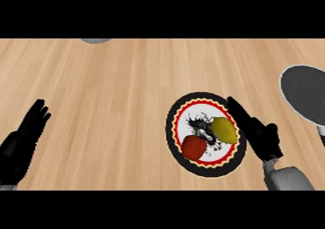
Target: Pick the bell pepper from the plate and place it in the pan
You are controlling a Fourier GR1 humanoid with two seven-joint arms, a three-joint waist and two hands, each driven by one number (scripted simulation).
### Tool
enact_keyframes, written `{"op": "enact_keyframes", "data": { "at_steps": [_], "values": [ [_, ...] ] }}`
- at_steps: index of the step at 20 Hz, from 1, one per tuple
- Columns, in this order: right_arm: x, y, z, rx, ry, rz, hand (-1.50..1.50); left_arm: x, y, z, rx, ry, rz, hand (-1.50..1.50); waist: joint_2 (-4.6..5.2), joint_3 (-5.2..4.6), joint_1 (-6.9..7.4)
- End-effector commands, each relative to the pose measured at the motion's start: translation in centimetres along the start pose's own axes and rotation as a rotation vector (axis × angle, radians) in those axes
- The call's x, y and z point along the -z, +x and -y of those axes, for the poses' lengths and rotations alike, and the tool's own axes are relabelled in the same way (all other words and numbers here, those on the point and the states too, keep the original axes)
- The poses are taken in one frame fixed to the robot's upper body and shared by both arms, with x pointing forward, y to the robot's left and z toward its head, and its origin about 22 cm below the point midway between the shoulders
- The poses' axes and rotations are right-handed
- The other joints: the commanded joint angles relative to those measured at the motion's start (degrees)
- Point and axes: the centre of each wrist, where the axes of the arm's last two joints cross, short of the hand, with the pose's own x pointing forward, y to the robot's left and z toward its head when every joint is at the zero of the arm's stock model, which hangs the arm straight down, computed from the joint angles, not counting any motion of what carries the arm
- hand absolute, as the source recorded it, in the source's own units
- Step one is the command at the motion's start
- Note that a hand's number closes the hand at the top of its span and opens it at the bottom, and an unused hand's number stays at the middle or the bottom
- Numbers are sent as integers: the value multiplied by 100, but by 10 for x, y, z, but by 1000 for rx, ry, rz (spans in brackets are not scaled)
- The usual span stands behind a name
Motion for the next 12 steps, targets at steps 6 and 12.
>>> {"op": "enact_keyframes", "data": {
  "at_steps": [6,12],
  "values": [
    [4,87,-5,236,-126,550,150,14,20,65,-141,-102,251,0,-92,85,-129],
    [-98,21,-3,60,-430,327,-150,14,0,103,-189,-158,213,0,-51,86,-106]
  ]
}}
